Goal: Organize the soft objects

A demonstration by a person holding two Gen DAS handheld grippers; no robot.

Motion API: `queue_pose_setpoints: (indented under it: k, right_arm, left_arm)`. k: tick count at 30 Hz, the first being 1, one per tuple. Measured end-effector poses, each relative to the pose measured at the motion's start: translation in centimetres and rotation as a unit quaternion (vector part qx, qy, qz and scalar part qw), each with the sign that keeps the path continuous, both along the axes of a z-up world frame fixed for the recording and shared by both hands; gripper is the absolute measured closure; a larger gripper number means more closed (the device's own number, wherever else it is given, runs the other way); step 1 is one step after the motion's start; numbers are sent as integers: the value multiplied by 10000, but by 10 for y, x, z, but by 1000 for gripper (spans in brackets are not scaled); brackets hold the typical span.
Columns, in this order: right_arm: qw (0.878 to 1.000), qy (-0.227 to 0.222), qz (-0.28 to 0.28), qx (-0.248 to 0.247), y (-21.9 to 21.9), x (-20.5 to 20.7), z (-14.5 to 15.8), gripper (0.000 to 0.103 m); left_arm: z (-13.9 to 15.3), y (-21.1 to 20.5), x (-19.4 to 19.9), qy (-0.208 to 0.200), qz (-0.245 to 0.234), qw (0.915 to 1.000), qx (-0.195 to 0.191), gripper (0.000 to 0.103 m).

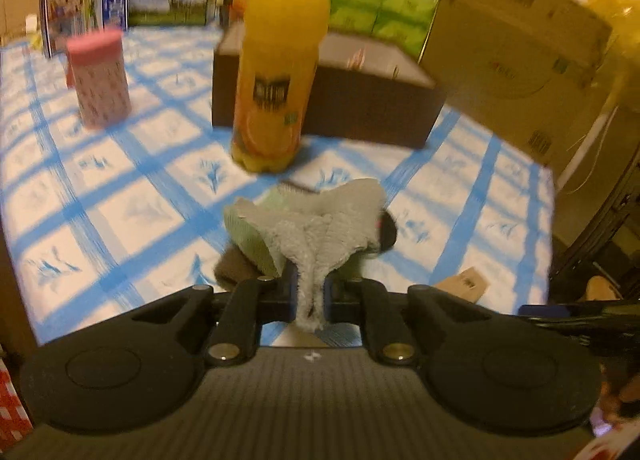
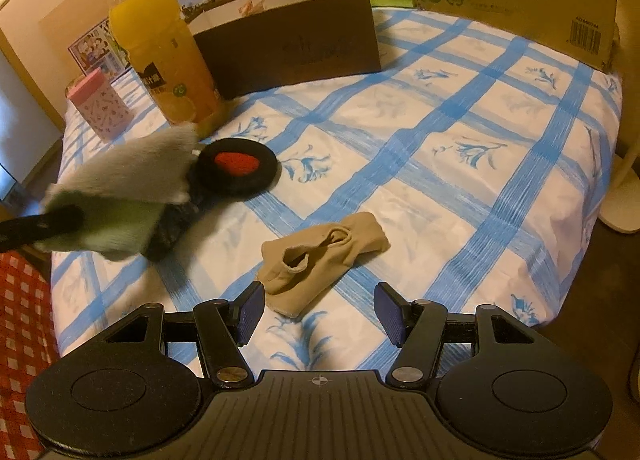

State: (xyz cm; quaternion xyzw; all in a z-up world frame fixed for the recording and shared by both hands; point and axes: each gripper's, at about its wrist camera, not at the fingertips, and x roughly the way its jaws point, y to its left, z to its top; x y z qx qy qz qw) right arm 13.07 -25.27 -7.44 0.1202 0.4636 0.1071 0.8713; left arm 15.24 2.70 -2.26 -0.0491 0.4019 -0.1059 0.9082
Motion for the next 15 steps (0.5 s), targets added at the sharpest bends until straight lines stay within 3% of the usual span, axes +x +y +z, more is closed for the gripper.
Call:
queue_pose_setpoints:
  k: [6, 10, 15]
  right_arm:
    - [9999, -77, 59, 48, 3, -8, 5, 42]
    - [9999, -59, 95, 58, 5, -13, 4, 42]
    - [10000, -57, 51, 49, 3, -16, 4, 42]
  left_arm:
    - [38, 13, -42, -300, -169, 9993, 147, 92]
    - [32, 10, -65, 155, -324, 9992, 191, 92]
    - [7, -4, -80, 905, -614, 9939, -110, 92]
